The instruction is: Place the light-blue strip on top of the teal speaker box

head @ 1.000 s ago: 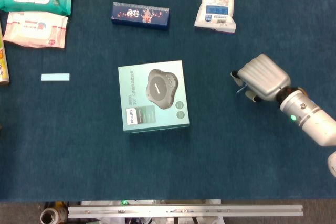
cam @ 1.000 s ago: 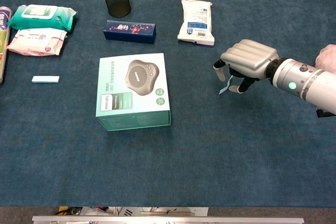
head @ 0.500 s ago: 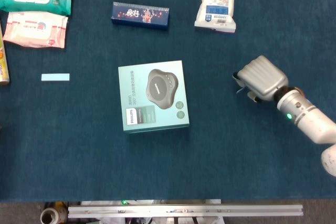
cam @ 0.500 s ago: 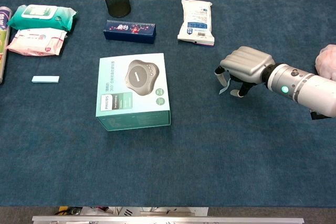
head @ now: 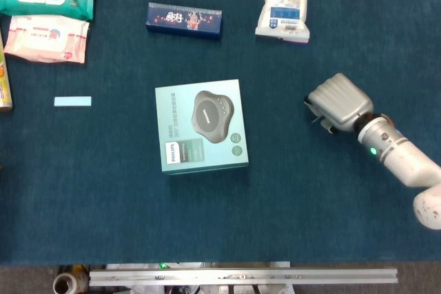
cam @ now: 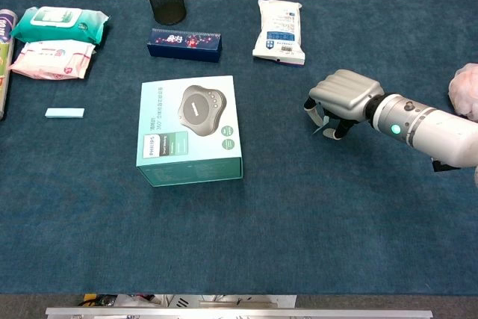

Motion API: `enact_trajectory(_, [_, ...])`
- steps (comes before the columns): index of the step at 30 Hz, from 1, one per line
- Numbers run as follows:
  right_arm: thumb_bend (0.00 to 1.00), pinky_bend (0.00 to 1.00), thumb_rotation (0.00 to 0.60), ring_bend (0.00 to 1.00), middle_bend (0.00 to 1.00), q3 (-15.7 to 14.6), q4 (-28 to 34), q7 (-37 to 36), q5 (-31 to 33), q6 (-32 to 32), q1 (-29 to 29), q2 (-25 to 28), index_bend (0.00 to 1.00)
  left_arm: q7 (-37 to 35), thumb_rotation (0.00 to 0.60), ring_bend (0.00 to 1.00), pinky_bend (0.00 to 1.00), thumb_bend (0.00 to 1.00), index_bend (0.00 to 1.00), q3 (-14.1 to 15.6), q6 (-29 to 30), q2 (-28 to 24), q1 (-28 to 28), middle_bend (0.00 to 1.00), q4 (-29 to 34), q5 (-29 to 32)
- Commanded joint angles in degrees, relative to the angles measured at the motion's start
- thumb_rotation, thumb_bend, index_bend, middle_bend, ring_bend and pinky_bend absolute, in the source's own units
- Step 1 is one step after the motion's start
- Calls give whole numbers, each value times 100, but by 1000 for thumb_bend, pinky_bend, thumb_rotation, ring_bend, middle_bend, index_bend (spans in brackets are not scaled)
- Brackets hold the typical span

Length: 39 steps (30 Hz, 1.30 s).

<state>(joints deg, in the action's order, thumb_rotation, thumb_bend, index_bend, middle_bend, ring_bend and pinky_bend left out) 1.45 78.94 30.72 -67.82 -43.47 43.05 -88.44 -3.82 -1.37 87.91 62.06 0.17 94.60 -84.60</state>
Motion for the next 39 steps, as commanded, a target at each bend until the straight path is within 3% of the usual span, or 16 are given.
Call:
enact_trajectory(1, [268, 1000, 600, 1000, 1000, 1, -35, 2, 23, -23, 7, -24, 611, -15, 600, 278, 321, 362, 85, -6, 11, 6, 3, 304, -17, -4])
enact_trajectory(22, [349, 1000, 600, 1000, 1000, -5, -147, 34, 178, -58, 98, -158, 645, -101, 600, 278, 321, 363, 85, 1, -18, 1, 29, 304, -84, 24])
enact_trajectory(34, [349, 1000, 600, 1000, 1000, 648, 1280, -1490, -510, -415, 197, 421, 652, -108, 600, 278, 321, 362, 85, 21, 10, -40, 63, 304, -61, -1])
enact_trajectory(39, [349, 1000, 600, 1000, 1000, 833, 1482, -1871, -513, -306, 353, 332, 652, -122, 600, 278, 321, 362, 85, 33, 59, -46, 105, 304, -47, -5])
